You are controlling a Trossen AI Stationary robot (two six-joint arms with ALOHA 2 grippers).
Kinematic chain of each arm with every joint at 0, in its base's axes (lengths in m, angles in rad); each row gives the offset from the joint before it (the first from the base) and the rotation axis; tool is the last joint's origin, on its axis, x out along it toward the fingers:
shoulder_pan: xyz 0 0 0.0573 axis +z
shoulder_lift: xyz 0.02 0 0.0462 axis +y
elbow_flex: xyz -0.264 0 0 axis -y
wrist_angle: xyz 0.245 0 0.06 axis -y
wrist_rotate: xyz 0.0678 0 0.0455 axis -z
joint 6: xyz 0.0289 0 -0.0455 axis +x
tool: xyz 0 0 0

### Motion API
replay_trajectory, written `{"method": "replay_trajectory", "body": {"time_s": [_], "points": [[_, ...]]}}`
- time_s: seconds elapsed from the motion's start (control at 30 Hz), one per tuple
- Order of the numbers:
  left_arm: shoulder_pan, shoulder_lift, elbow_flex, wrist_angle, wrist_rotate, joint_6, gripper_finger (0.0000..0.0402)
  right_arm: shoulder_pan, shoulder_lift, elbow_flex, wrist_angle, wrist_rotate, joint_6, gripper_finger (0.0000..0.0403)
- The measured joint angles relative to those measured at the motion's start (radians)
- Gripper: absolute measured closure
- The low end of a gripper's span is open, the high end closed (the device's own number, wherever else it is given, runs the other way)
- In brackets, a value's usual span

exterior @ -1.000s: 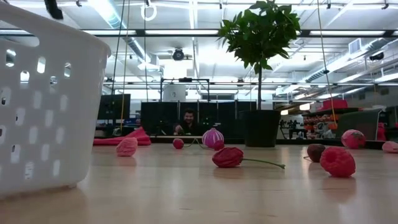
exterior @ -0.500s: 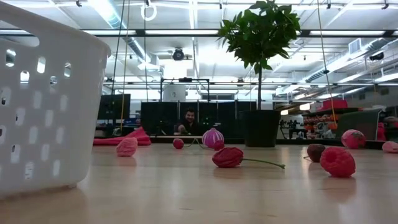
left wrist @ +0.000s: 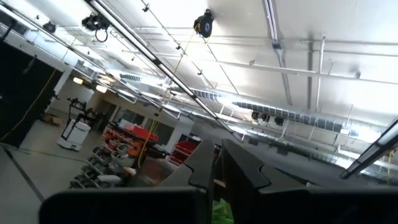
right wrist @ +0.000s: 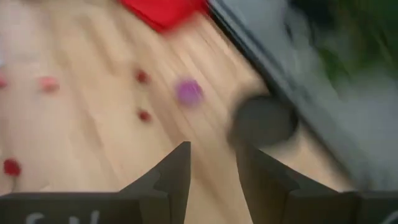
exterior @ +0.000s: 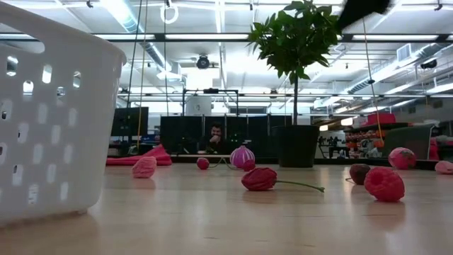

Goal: Pick and placing Produce into tupperware
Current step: Put the dragon fruit in the basket

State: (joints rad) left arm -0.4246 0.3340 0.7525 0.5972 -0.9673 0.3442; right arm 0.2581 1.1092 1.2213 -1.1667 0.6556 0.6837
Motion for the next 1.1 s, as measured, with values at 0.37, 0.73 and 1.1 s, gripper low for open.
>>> {"method": "replay_trajectory", "body": {"time_s": [0.37, 0.73, 1.1], "points": [[0.000, 0.000, 0.000, -0.019, 0.000, -0.046, 0.0371, -0.075, -0.078, 0.000, -0.397, -0.155, 0.208, 0.0266], [0.000, 0.002, -0.001, -0.064, 0.000, -0.046, 0.0363, -0.078, -0.058, 0.000, -0.230, -0.083, -0.396, 0.0266], [0.000, 0.002, -0.001, -0.176, 0.000, -0.046, 0.0367, -0.167, -0.052, 0.000, -0.253, -0.153, -0.158, 0.0247]]}}
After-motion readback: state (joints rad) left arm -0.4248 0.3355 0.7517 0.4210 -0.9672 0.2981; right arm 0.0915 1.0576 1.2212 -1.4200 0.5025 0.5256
